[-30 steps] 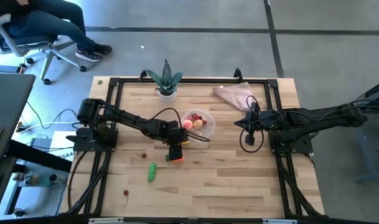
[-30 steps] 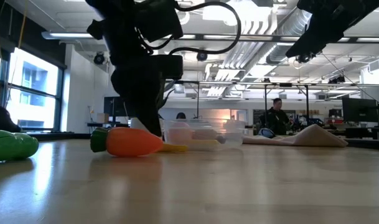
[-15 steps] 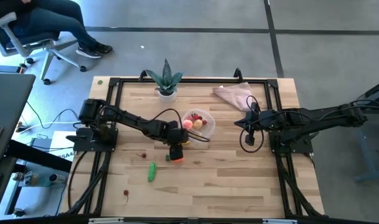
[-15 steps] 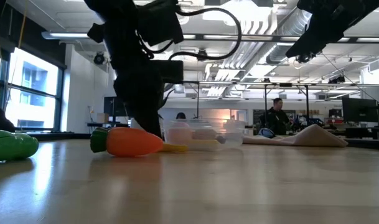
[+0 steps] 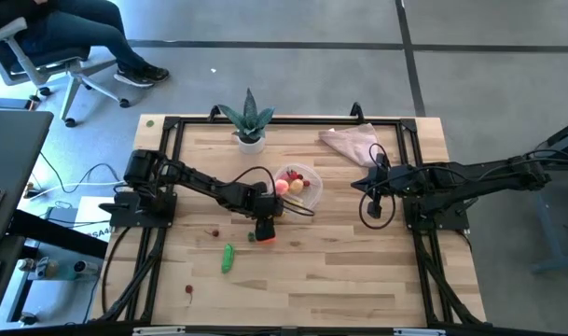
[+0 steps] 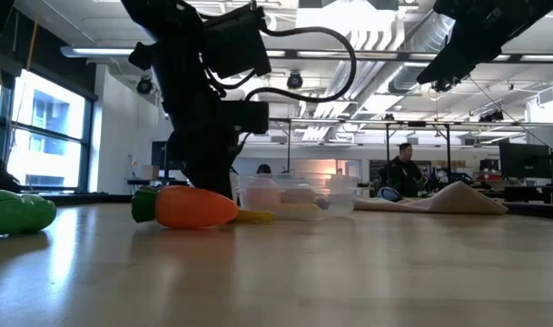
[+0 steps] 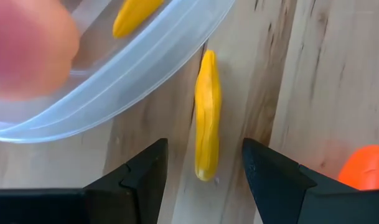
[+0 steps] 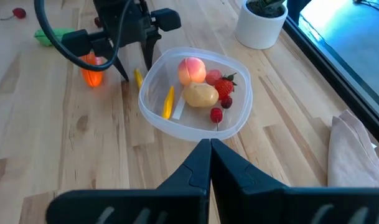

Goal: Pick and placing Produce into tupperware
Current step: Put the yellow corn into the transparent bin

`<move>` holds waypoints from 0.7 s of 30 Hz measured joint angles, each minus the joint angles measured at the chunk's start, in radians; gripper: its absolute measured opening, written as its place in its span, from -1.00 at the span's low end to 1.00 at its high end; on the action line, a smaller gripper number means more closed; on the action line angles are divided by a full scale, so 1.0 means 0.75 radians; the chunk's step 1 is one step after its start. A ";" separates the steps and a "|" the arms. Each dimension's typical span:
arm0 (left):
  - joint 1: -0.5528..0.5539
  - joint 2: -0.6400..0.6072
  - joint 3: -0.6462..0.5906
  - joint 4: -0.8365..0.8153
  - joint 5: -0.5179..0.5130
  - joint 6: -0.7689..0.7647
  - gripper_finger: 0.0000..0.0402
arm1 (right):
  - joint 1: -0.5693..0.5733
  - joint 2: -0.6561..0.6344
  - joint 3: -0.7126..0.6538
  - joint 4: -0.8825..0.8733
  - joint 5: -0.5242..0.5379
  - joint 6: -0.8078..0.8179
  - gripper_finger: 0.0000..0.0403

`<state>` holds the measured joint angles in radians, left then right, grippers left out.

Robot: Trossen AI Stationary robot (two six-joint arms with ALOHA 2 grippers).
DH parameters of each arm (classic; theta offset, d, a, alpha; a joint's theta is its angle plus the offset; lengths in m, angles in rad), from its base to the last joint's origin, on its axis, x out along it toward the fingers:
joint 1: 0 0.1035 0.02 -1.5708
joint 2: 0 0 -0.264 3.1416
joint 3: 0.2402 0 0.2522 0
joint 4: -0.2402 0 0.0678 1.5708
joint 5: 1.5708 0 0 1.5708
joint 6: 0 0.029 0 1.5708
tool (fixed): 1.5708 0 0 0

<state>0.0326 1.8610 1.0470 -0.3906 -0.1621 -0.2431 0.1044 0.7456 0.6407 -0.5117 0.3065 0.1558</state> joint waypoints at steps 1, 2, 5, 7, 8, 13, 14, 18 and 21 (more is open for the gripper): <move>0.000 0.000 0.000 -0.003 -0.008 0.000 -0.04 | 0.000 0.000 0.000 -0.001 0.000 0.000 -1.00; 0.000 0.000 0.000 -0.003 -0.008 0.000 -0.04 | 0.000 0.001 0.000 -0.001 0.000 0.000 -1.00; 0.000 0.000 0.000 -0.007 -0.010 0.000 -0.04 | 0.000 0.000 0.000 -0.001 0.000 0.000 -1.00; 0.000 -0.001 0.000 -0.011 -0.011 0.000 -0.04 | 0.000 0.000 0.000 -0.001 0.000 0.000 -1.00; 0.000 -0.001 0.000 -0.012 -0.012 0.000 -0.04 | 0.000 0.000 0.000 0.000 0.000 0.000 -1.00; 0.000 -0.001 0.000 -0.017 -0.015 0.001 -0.04 | 0.000 0.000 0.000 0.000 0.000 0.000 -1.00; 0.000 -0.001 0.000 -0.017 -0.015 0.001 -0.04 | 0.000 0.000 0.000 -0.001 0.000 0.000 -1.00; 0.001 -0.001 0.000 -0.020 -0.011 0.002 -0.04 | 0.000 0.000 0.000 -0.001 0.000 0.000 -1.00; 0.001 -0.001 0.000 -0.021 -0.009 0.003 -0.04 | 0.000 0.000 0.000 -0.001 0.000 0.000 -1.00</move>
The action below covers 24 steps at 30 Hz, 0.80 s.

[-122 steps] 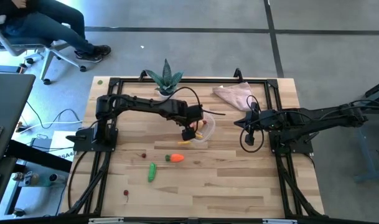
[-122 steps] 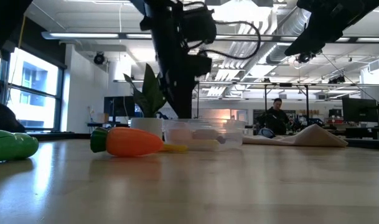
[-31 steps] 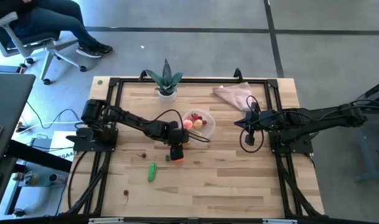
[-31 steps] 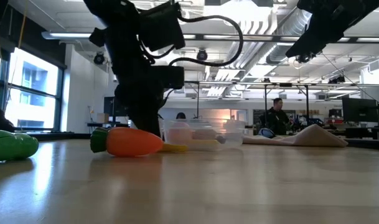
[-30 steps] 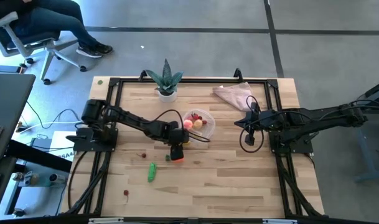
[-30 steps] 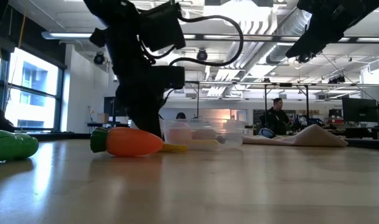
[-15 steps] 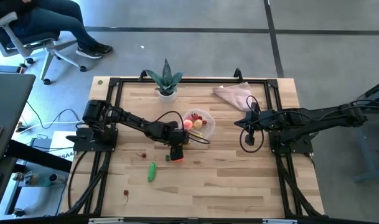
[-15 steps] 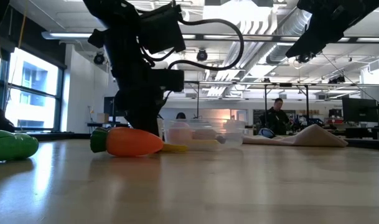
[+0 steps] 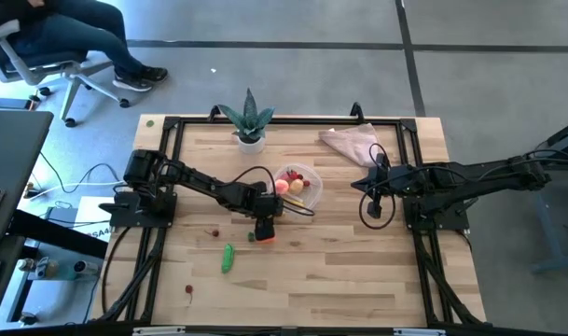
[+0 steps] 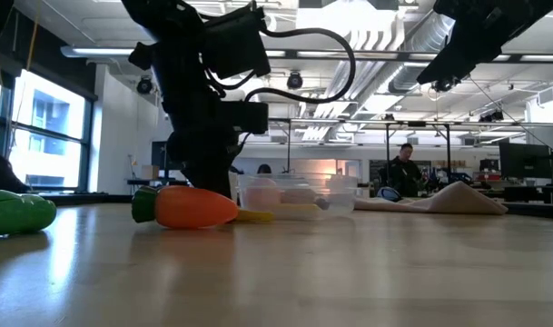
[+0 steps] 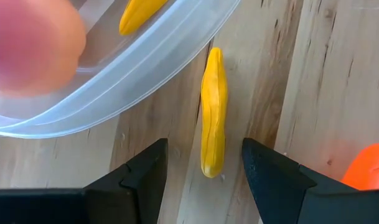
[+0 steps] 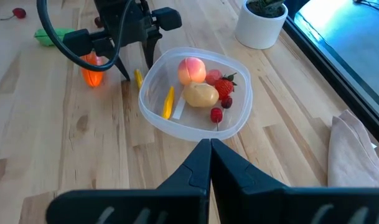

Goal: Pick and placing Produce into tupperware
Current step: Put the yellow corn into the transparent bin

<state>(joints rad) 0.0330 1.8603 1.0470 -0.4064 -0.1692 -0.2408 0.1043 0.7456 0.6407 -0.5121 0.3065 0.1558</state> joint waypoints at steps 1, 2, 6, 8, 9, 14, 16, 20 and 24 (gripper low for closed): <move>0.000 0.000 0.000 0.000 0.000 0.001 -0.04 | 0.000 0.000 0.000 0.000 0.000 0.000 -1.00; 0.000 0.000 0.000 0.000 0.000 0.004 -0.04 | 0.001 0.000 0.000 0.000 0.000 0.000 -1.00; 0.000 0.000 0.000 0.000 0.001 0.011 -0.04 | 0.001 0.000 0.000 0.000 0.000 0.000 -1.00; 0.000 0.000 0.000 0.000 0.002 0.011 -0.04 | 0.000 0.000 0.000 0.000 0.000 0.000 -1.00; 0.000 0.000 0.000 0.000 0.002 0.011 -0.04 | 0.000 0.000 0.000 0.000 0.000 0.000 -1.00; -0.001 0.000 0.000 0.000 0.009 0.011 -0.20 | 0.000 0.000 0.000 0.000 0.000 0.000 -1.00; -0.001 0.000 -0.001 -0.001 0.012 0.011 -0.31 | 0.000 0.000 0.000 0.000 0.000 0.000 -1.00; 0.000 0.000 -0.001 -0.001 0.041 0.011 -0.53 | 0.000 0.000 0.000 0.001 0.000 0.000 -1.00; -0.001 0.000 -0.001 0.002 0.044 0.011 -0.71 | 0.001 0.000 0.000 0.000 0.000 0.000 -1.00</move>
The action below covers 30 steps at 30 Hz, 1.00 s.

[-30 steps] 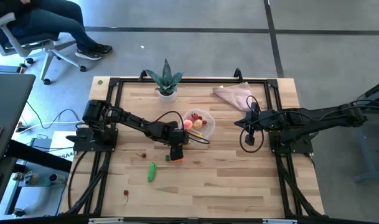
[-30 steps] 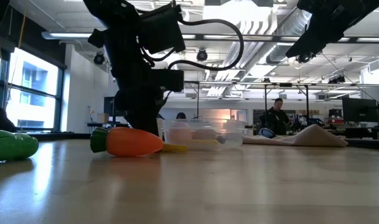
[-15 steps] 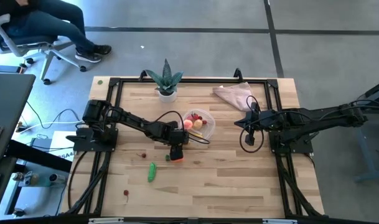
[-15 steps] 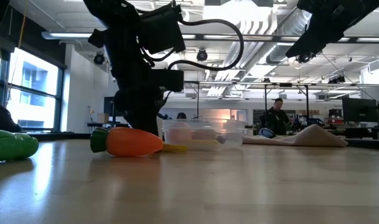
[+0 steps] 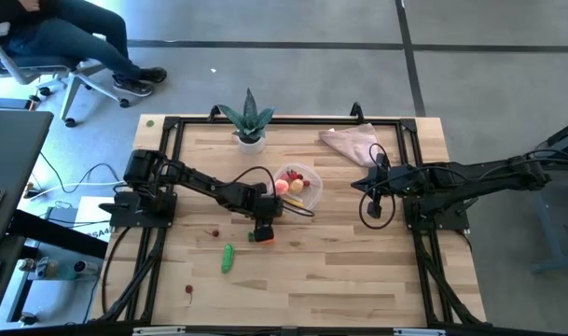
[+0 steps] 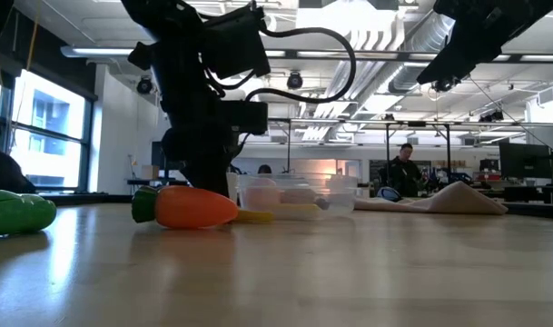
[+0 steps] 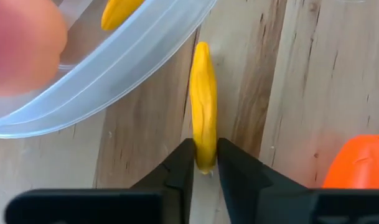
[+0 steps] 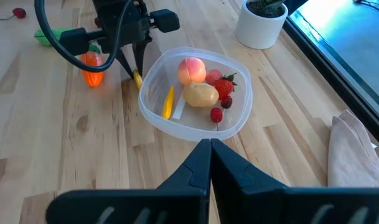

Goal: Pick and placing Produce into tupperware
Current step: Put the yellow corn into the transparent bin

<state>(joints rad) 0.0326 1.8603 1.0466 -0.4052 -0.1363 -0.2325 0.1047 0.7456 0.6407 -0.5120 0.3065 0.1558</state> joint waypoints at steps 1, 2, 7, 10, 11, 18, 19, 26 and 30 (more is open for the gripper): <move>0.000 0.000 -0.001 0.001 0.000 0.000 -0.75 | 0.000 0.000 0.000 0.000 0.000 0.000 -1.00; 0.000 0.000 -0.001 0.003 -0.001 0.000 -0.78 | 0.000 0.000 0.000 0.000 0.000 0.000 -1.00; 0.000 0.000 -0.001 0.012 -0.003 0.000 -0.89 | -0.001 0.000 0.000 0.000 0.000 0.000 -1.00; 0.000 0.000 -0.001 0.013 -0.004 0.000 -0.89 | -0.001 0.000 0.000 0.000 0.000 0.000 -1.00; 0.000 0.000 -0.001 0.014 -0.004 0.000 -0.89 | 0.000 0.000 0.000 0.000 0.000 0.000 -1.00; 0.000 0.000 0.000 0.014 0.007 0.000 -0.88 | 0.000 0.000 0.000 0.000 0.000 0.000 -1.00; 0.000 0.000 0.005 0.010 0.019 0.000 -0.88 | 0.000 0.000 0.000 0.000 0.000 0.000 -1.00; 0.000 0.003 0.075 -0.008 0.124 0.004 -0.90 | 0.000 0.000 0.000 0.000 0.000 0.000 -1.00; -0.018 0.003 0.118 -0.023 0.147 0.024 -0.88 | 0.000 0.000 0.000 0.000 0.000 0.000 -1.00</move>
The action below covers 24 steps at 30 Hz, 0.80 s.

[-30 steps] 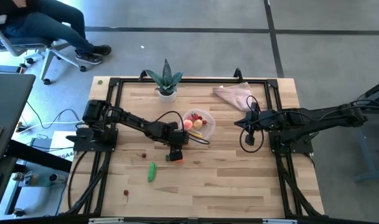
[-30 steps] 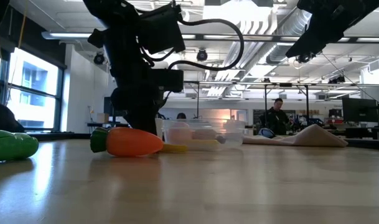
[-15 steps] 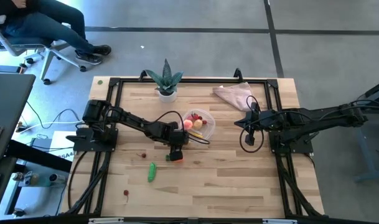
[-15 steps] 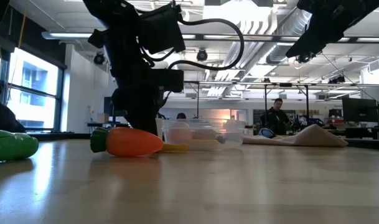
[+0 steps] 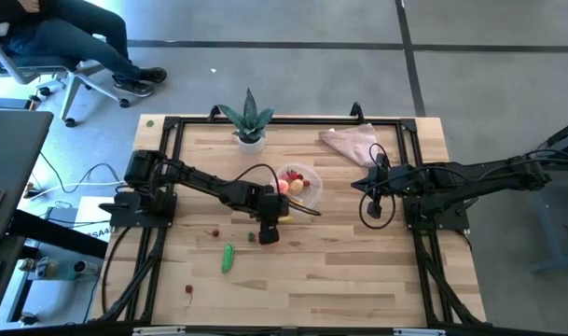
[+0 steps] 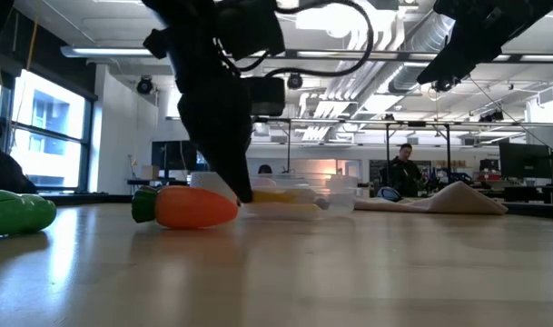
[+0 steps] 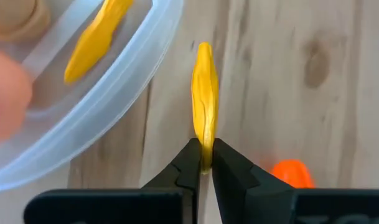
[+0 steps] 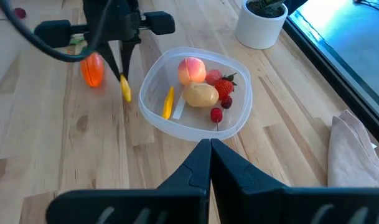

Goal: Pick and placing Produce into tupperware
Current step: Put the yellow corn into the transparent bin

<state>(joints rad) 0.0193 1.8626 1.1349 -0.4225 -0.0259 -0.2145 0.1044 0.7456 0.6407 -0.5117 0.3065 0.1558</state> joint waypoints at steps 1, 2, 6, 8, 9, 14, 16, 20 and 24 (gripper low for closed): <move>-0.007 0.000 0.010 -0.001 -0.001 0.009 -0.88 | 0.000 0.000 0.000 0.000 0.000 0.000 -1.00; -0.015 0.000 0.023 -0.007 0.000 0.012 -0.88 | 0.000 0.000 0.000 0.000 0.000 0.000 -1.00; -0.052 -0.001 0.099 -0.048 -0.003 0.043 -0.88 | 0.000 0.000 0.000 0.000 0.000 0.000 -1.00; -0.068 -0.001 0.141 -0.073 -0.019 0.065 -0.87 | 0.000 0.000 0.000 0.000 0.000 0.000 -1.00; -0.075 -0.001 0.164 -0.087 -0.022 0.076 -0.87 | 0.000 0.000 0.000 0.000 0.000 0.000 -1.00; -0.078 -0.001 0.301 -0.195 -0.106 0.138 -0.87 | 0.000 0.000 0.000 0.000 0.000 0.000 -1.00; -0.065 -0.002 0.352 -0.237 -0.160 0.152 -0.87 | 0.000 0.000 0.000 0.000 0.000 0.000 -1.00; -0.004 -0.003 0.429 -0.313 -0.186 0.189 -0.87 | 0.000 0.000 0.000 0.000 0.000 0.000 -1.00; 0.105 -0.003 0.438 -0.329 -0.070 0.241 -0.87 | 0.000 0.000 0.000 0.000 0.000 0.000 -1.00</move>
<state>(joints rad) 0.0980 1.8603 1.4631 -0.6693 -0.0783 -0.0337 0.1045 0.7456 0.6407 -0.5117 0.3065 0.1558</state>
